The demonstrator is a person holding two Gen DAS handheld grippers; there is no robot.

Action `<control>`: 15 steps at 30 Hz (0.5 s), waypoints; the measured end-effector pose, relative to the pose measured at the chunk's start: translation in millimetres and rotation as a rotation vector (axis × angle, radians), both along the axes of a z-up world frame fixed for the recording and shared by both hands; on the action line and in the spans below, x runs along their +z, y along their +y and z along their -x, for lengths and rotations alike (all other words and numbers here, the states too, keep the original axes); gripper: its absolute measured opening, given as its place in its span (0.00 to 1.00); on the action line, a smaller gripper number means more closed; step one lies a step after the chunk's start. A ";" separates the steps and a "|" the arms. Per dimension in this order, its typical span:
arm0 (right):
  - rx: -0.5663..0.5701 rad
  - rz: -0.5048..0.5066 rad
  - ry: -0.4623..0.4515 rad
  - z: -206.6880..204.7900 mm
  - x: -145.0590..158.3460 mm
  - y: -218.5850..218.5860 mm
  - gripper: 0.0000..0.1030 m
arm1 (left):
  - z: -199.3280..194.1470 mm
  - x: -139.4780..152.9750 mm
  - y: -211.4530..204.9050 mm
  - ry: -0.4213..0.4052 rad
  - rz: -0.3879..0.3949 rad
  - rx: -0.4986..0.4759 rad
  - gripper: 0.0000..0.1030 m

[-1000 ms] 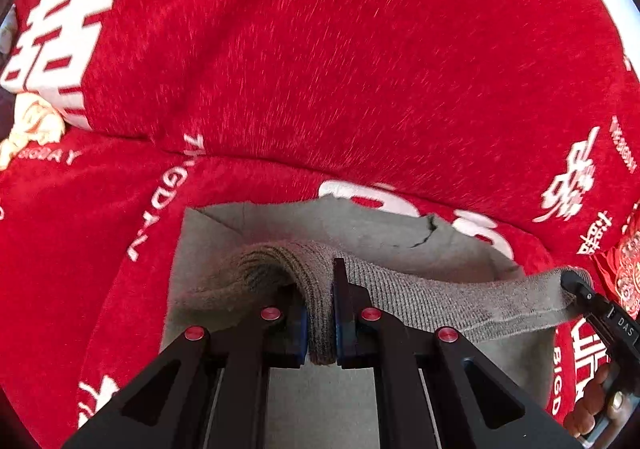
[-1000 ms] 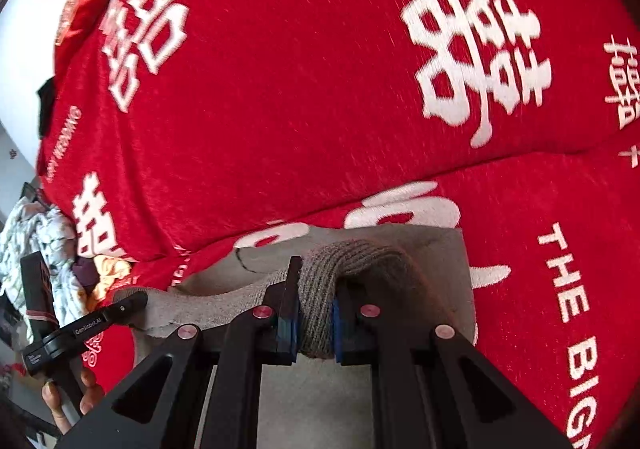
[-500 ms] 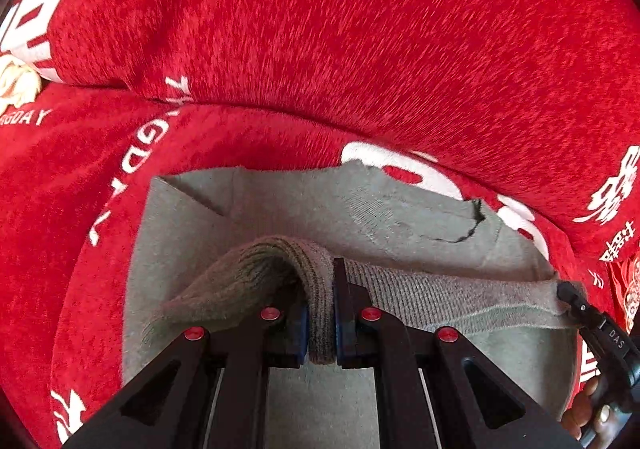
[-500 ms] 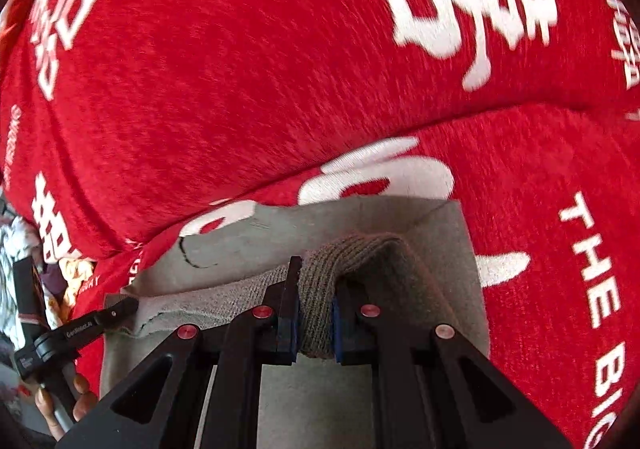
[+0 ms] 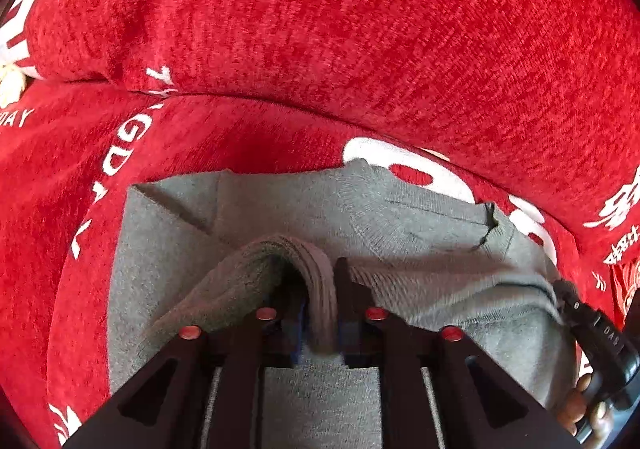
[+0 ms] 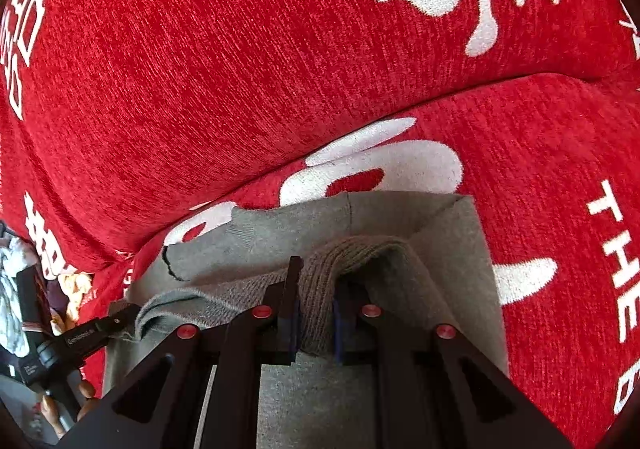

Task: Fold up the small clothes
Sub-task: 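Fold the held hem up over the body toward the collar with both tools, then open both tools to release the folded hem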

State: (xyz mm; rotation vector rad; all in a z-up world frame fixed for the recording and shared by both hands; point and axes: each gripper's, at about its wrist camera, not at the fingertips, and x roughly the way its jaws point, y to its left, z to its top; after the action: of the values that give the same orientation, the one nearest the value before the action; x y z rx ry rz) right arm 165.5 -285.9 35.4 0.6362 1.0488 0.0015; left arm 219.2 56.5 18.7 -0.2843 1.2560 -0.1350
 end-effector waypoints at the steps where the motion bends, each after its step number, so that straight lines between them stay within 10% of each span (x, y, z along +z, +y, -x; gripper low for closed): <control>1: -0.001 -0.016 -0.002 -0.3 -0.3 -1.7 0.20 | -0.3 0.3 -0.1 0.003 0.014 -0.003 0.35; 5: -0.007 -0.037 -0.030 2.9 4.6 -7.5 0.38 | 3.1 13.2 3.2 -0.040 0.060 0.020 0.83; 7: -0.012 -0.017 -0.047 6.1 10.2 -8.6 0.53 | 5.6 23.8 3.9 -0.083 0.026 0.024 0.83; 15: -0.028 0.126 -0.135 22.9 47.1 -27.6 0.54 | 17.0 56.7 25.4 -0.196 -0.050 -0.011 0.83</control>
State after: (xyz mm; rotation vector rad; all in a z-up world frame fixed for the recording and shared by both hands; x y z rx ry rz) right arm 142.5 -313.5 82.4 0.5288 0.9025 -0.0456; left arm 202.2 81.9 75.5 -0.2161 1.0654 -0.1374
